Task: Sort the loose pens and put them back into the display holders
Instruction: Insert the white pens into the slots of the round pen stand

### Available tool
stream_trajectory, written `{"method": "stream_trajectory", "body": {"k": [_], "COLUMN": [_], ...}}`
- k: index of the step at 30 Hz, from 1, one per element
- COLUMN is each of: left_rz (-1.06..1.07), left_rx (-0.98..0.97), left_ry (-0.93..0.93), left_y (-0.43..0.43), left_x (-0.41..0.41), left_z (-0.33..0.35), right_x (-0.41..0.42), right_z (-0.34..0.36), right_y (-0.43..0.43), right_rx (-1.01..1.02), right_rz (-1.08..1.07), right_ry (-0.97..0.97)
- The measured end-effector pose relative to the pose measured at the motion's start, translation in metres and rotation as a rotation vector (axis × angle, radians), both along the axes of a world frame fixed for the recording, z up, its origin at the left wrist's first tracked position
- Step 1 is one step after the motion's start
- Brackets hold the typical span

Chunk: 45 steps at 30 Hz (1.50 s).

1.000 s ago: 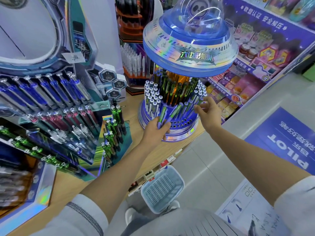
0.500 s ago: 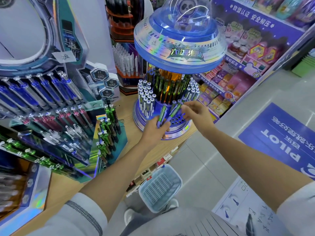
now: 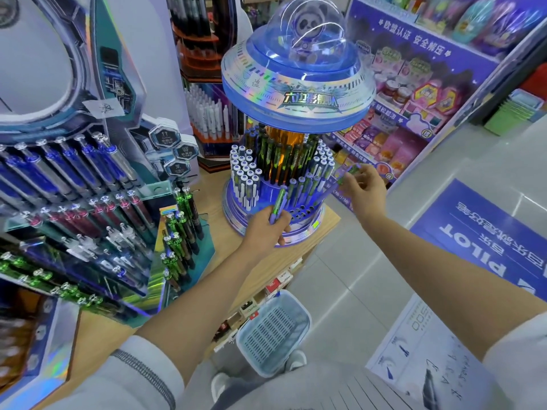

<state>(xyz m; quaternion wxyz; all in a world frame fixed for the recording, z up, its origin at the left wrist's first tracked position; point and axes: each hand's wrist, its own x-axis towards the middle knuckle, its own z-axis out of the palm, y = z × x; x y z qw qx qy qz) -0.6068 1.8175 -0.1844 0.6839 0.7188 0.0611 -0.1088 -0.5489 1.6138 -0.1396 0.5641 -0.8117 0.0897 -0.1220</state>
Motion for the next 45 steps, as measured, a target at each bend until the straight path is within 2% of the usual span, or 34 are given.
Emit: {"method": "stream_trajectory", "body": {"k": [6,13,18,20,23,25,30,35,39,42,45], "left_rz": [-0.012,-0.007,-0.005,-0.012,-0.028,-0.045,-0.177,-0.182,-0.198,-0.225,-0.195], "left_rx": [0.001,0.014,0.019,0.02,0.028,0.007,-0.001,-0.014,-0.05,-0.059,-0.039], "left_ry": [0.014,0.044,0.059,0.067,0.072,0.077,0.116,0.192,0.208,0.202,0.198], "left_y": [0.0,0.002,0.003,0.003,0.002,0.0,-0.014,-0.019,-0.016,-0.014,-0.007], "left_x": [0.002,0.002,0.0,-0.001,-0.003,-0.004,-0.008,-0.012,-0.014,-0.014,-0.012], "left_z": [0.001,0.002,0.004,0.004,0.006,0.01,0.018,0.024,0.026,0.025,0.02], "right_x": [0.008,0.013,0.007,0.005,-0.003,-0.012,-0.028,-0.032,-0.034,-0.033,-0.028], "right_z": [-0.013,-0.017,-0.025,-0.025,-0.023,-0.016,-0.003,-0.005,-0.007,-0.003,0.008], "right_y": [0.007,0.008,0.015,0.017,0.017,0.019,0.033,0.028,0.021,0.02,0.013], "right_rx": [-0.239,-0.295,-0.343,-0.283,-0.23,-0.204,0.033,0.249,0.239,0.239,0.354], "right_rz": [0.05,0.126,0.212,0.184,0.078,0.103,0.444,0.528,0.599,0.544,0.356], "right_ry": [0.023,0.044,0.205,0.199,0.071,0.035,0.208,0.303,0.37,0.361,0.256]}}
